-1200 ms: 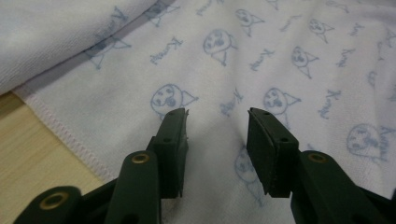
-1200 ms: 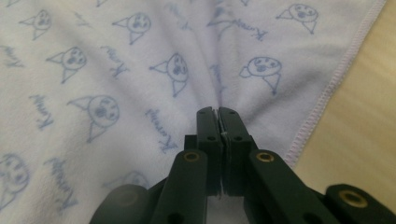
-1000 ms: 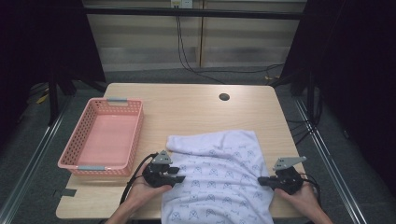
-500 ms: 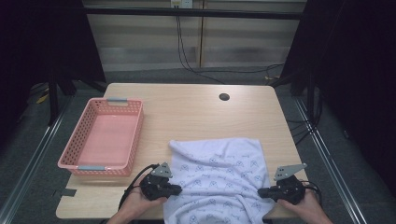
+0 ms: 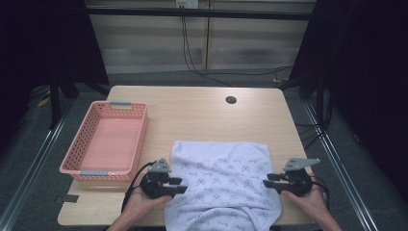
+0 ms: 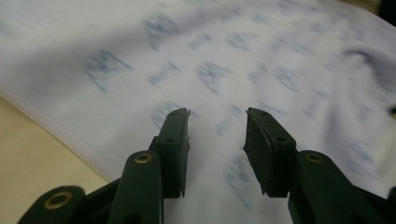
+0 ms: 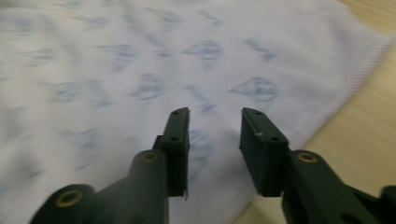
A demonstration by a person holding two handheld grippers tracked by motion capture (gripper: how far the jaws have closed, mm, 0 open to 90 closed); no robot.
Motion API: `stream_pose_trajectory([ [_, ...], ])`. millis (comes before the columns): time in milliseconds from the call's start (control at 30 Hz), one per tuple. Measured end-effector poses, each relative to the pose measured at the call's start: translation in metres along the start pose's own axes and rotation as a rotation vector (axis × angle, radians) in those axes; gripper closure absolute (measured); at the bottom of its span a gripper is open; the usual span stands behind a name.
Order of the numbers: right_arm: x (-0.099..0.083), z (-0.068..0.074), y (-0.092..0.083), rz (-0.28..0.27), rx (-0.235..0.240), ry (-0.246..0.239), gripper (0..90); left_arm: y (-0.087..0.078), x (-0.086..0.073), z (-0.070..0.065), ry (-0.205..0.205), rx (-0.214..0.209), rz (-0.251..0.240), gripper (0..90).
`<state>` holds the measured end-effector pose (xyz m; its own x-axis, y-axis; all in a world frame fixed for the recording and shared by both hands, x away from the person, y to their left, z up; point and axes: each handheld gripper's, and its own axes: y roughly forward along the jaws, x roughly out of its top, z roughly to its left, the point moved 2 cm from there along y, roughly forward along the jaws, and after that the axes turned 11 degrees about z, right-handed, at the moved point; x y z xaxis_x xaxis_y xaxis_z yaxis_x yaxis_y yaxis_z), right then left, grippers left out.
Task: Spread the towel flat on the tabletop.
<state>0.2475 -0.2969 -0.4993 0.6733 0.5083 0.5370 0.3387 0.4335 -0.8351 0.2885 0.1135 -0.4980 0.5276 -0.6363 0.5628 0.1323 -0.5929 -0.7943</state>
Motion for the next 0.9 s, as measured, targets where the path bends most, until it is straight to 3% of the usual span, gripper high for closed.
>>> stream_pose_trajectory([
  [67, 0.008, -0.012, 0.013, 0.028, -0.043, 0.01, 60.4, 0.005, 0.005, 0.007, -0.008, 0.014, 0.016, 61.0],
  [133, 0.014, -0.02, 0.02, 0.029, -0.069, 0.004, 67.2, 0.018, 0.012, 0.022, -0.03, 0.038, 0.038, 62.4],
  [200, 0.02, -0.027, 0.024, 0.024, -0.099, -0.002, 74.3, 0.018, 0.014, 0.025, -0.03, 0.04, 0.035, 64.7],
  [233, 0.023, -0.031, 0.026, 0.017, -0.103, 0.004, 76.0, 0.02, 0.018, 0.029, -0.039, 0.062, 0.036, 64.5],
  [300, 0.027, -0.037, 0.028, 0.021, -0.116, 0.01, 77.0, 0.023, 0.019, 0.034, -0.029, 0.073, 0.003, 64.6],
  [367, 0.03, -0.045, 0.029, 0.018, -0.149, 0.021, 78.3, 0.022, 0.018, 0.038, -0.061, 0.061, -0.007, 64.7],
  [467, 0.028, -0.049, 0.028, 0.015, -0.117, 0.035, 82.3, 0.018, 0.015, 0.033, -0.041, 0.085, 0.04, 70.7],
  [533, 0.023, -0.046, 0.024, 0.023, -0.095, 0.036, 84.0, 0.013, 0.01, 0.028, -0.029, 0.061, 0.065, 77.8],
  [633, 0.014, -0.044, 0.019, 0.014, -0.061, 0.042, 84.0, 0.009, 0.002, 0.021, -0.042, 0.006, 0.074, 79.1],
  [700, 0.014, -0.043, 0.018, 0.02, -0.055, 0.036, 78.6, 0.009, 0.003, 0.017, -0.019, 0.009, 0.079, 72.4],
  [767, 0.016, -0.043, 0.019, 0.01, -0.042, 0.031, 72.9, 0.005, 0.01, 0.018, -0.018, 0.021, 0.047, 61.0],
  [800, 0.018, -0.045, 0.019, 0.0, -0.046, 0.034, 72.0, 0.005, 0.01, 0.018, -0.018, 0.021, 0.047, 60.9],
  [833, 0.022, -0.048, 0.018, -0.009, -0.05, 0.037, 70.5, 0.0, 0.02, 0.025, -0.044, 0.042, 0.004, 59.5],
  [900, 0.028, -0.053, 0.017, -0.026, -0.066, 0.049, 68.8, 0.002, 0.029, 0.035, -0.05, 0.073, -0.027, 57.7],
])
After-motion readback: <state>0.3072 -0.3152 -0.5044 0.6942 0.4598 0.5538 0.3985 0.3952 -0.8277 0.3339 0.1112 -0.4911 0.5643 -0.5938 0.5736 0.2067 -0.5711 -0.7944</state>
